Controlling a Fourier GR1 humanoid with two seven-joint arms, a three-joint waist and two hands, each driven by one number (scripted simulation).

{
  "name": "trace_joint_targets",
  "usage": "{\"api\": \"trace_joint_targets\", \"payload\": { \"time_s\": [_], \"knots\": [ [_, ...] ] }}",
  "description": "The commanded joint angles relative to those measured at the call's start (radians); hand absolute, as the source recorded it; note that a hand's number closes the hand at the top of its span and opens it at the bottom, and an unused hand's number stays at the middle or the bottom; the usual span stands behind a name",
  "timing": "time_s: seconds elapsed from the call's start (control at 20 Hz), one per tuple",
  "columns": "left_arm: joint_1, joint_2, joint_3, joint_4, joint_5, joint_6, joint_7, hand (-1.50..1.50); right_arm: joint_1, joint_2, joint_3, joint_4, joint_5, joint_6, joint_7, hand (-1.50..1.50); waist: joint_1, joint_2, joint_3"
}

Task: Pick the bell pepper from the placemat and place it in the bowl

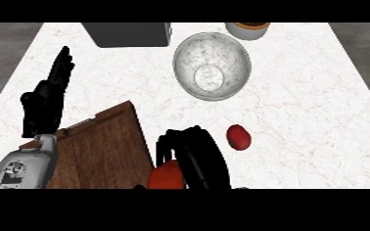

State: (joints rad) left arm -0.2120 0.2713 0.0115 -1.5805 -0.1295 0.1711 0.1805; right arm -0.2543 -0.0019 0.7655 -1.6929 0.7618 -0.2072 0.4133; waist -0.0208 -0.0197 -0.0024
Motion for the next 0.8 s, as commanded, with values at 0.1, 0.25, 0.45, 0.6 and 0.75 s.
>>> {"api": "trace_joint_targets", "payload": {
  "time_s": [0.1, 0.25, 0.45, 0.6, 0.75],
  "knots": [
    [0.029, -0.014, 0.012, 0.006, 0.014, -0.020, -0.069, 0.00, -0.118, 0.002, -0.030, -0.100, 0.035, -0.063, 0.270, 1.50, 0.024, 0.018, 0.002],
    [0.011, -0.022, -0.003, -0.050, -0.009, -0.012, 0.003, 0.00, -0.151, 0.002, -0.137, -0.027, 0.003, -0.092, 0.207, 1.50, 0.024, 0.019, 0.003],
    [-0.009, -0.035, -0.021, -0.027, -0.040, 0.001, 0.016, 0.00, -0.306, -0.021, -0.358, 0.109, -0.076, -0.062, 0.099, 1.50, 0.029, 0.023, 0.003],
    [-0.058, 0.001, 0.032, -0.002, -0.002, -0.038, 0.014, 0.00, -0.252, -0.034, -0.430, 0.229, -0.180, -0.149, -0.107, 1.50, 0.030, 0.025, 0.003],
    [0.011, -0.051, -0.010, -0.012, -0.034, -0.006, -0.035, 0.00, -0.362, -0.090, -0.510, 0.336, -0.119, -0.148, -0.133, 1.50, 0.035, 0.024, 0.003]
  ]
}}
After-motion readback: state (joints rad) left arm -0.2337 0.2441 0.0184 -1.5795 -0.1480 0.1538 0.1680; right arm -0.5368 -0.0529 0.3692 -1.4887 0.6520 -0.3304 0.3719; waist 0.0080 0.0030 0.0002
